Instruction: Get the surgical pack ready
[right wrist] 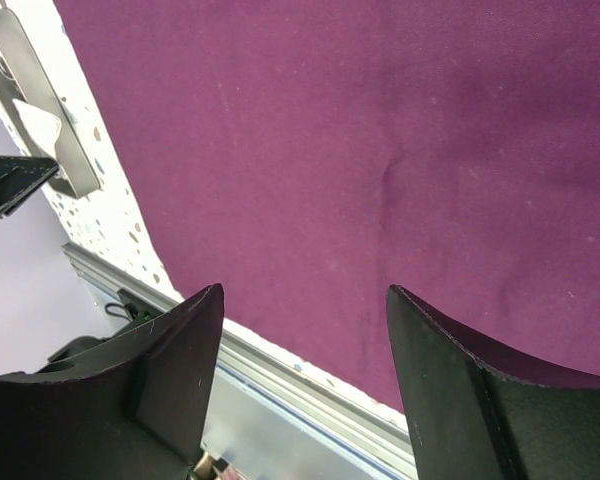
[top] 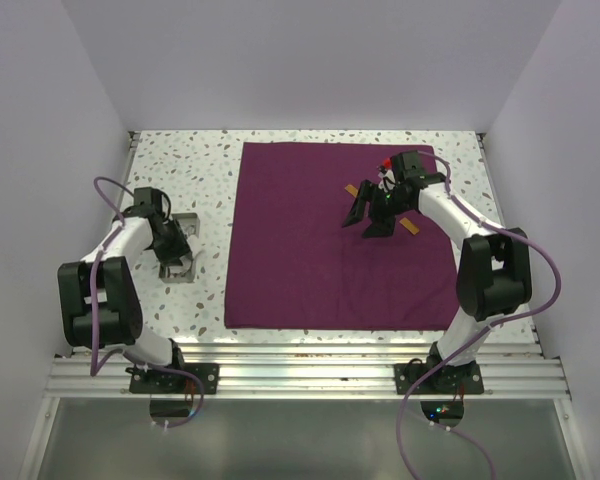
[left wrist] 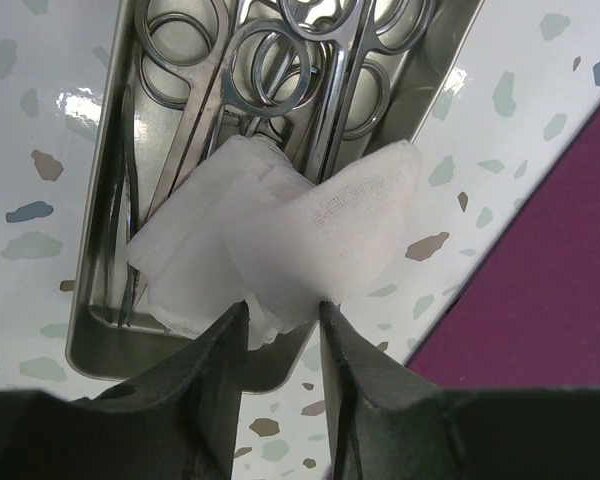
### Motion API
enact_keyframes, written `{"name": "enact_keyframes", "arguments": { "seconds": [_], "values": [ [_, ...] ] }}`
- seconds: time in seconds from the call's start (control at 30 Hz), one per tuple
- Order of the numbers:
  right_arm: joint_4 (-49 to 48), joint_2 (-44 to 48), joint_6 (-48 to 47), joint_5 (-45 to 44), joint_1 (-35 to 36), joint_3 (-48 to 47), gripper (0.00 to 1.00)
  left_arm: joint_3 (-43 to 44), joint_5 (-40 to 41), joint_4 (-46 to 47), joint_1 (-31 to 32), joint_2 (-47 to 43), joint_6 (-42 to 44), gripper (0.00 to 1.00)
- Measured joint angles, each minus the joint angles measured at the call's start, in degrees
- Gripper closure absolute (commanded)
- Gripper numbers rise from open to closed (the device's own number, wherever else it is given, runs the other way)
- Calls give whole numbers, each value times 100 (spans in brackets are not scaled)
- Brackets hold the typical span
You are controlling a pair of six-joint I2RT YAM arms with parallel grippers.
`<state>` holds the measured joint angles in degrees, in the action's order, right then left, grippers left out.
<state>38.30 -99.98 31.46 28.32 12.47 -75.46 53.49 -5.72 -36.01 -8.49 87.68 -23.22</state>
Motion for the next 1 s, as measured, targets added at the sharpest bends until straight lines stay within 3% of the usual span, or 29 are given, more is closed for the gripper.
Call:
{"name": "enact_keyframes", "arguments": {
  "seconds": [0.2, 0.4, 1.0],
  "values": [
    [-2, 0, 0, 0, 0, 0, 31, 7, 33, 44, 0, 70, -31, 76],
    [-7, 0, 0, 0, 0, 11, 31, 33, 153, 66, 0, 70, -48, 100],
    [-50, 0, 2, 149, 4, 66, 31, -42, 1104, 13, -4, -739, -769, 100]
  ]
}}
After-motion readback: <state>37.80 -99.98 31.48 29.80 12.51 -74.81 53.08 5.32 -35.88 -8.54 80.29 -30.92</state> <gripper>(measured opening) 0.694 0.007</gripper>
